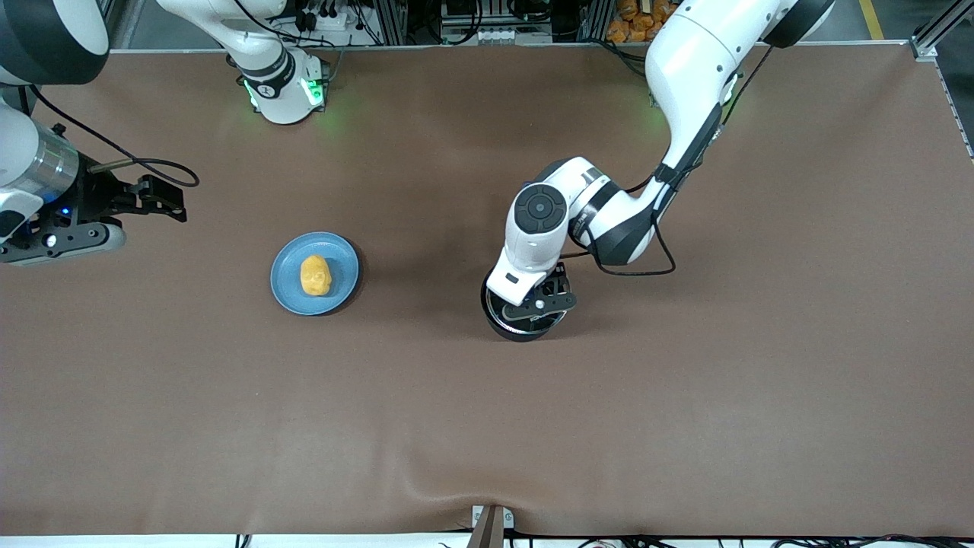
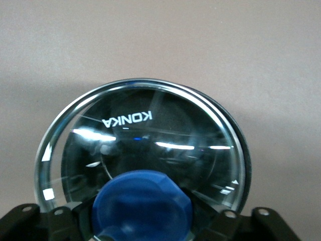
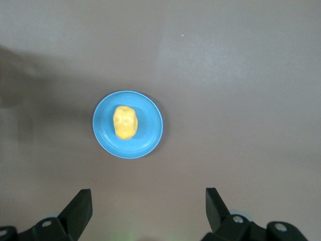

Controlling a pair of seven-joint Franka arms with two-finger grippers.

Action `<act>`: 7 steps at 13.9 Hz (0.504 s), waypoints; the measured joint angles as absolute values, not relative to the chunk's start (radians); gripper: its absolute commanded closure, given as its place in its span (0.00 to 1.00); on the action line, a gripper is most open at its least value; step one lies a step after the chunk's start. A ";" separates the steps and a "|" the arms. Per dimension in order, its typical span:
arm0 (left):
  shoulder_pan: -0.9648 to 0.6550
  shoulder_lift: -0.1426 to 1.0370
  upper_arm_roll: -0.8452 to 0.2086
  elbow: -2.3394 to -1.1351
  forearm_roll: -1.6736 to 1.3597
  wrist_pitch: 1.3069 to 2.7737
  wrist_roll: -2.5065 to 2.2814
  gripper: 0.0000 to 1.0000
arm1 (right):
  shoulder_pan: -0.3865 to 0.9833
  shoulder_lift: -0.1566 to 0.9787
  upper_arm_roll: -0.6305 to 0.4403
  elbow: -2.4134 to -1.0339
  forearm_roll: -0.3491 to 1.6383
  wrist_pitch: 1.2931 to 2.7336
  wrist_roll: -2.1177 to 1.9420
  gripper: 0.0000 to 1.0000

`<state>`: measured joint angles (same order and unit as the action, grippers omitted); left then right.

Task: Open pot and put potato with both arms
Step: 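Lift the lid with the left gripper while the right gripper reaches the potato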

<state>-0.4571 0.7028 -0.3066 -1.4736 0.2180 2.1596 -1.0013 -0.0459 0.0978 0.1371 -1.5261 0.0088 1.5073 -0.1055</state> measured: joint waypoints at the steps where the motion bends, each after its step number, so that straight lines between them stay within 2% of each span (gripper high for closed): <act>1: -0.456 0.702 -0.307 -1.470 0.218 2.160 -1.007 0.81 | -0.046 0.099 0.137 -1.526 0.021 1.512 -0.105 0.00; 7: -0.387 0.613 -0.307 -1.442 0.218 2.108 -1.018 0.81 | -0.014 0.105 0.141 -1.527 0.044 1.491 0.044 0.00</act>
